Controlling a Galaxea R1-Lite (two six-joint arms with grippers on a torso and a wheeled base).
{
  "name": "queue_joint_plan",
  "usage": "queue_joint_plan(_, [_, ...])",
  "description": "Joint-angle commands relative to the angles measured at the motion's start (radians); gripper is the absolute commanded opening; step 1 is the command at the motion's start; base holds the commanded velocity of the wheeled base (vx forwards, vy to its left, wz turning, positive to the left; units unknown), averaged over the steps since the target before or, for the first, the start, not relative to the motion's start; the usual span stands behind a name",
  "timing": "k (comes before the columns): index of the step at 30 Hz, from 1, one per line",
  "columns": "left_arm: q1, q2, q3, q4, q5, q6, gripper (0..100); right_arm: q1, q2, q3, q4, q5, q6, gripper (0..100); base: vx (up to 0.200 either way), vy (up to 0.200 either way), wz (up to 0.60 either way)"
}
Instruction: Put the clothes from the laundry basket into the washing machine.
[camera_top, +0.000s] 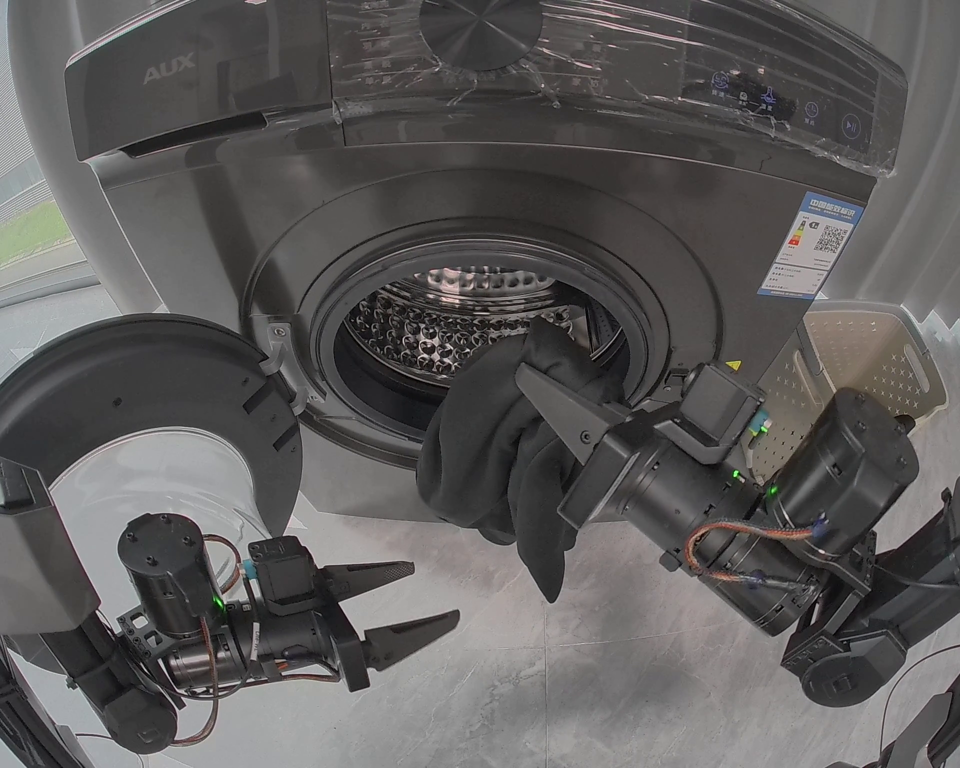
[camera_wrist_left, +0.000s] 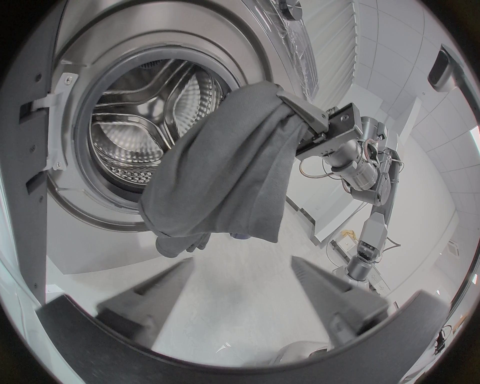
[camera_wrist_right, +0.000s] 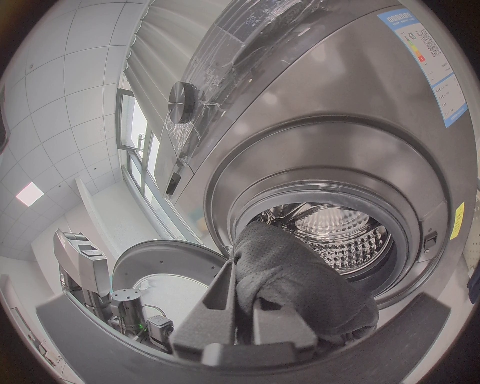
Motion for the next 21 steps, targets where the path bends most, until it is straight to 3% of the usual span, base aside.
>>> queue_joint_plan(1, [-0.037,0.008,-0.002,0.0,0.002,0.0,100,0.008,-0.006,0.0,0.002,-0.003,0.0,0,0.0,0.0,0.0])
queue_joint_plan(7, [-0.104,0.034,-0.069,0.0,0.011,-0.001,100,0.007,-0.009,0.013,0.002,-0.005,-0.001,0,0.0,0.0,0.0])
queue_joint_plan(11, [-0.115,0.077,-0.146,0.0,0.059,0.0,100,0.008,-0.003,0.014,0.0,-0.006,-0.001,0,0.0,0.0,0.0])
queue_joint_plan(16, [-0.15,0.143,-0.203,-0.001,0.071,-0.003,100,0.015,-0.003,0.008,0.003,-0.008,-0.003,0,0.0,0.0,0.0])
queue_joint_plan(21, [-0.161,0.211,-0.301,0.0,0.112,-0.021,100,0.015,-0.001,0.013,0.0,-0.008,-0.003,0,0.0,0.0,0.0])
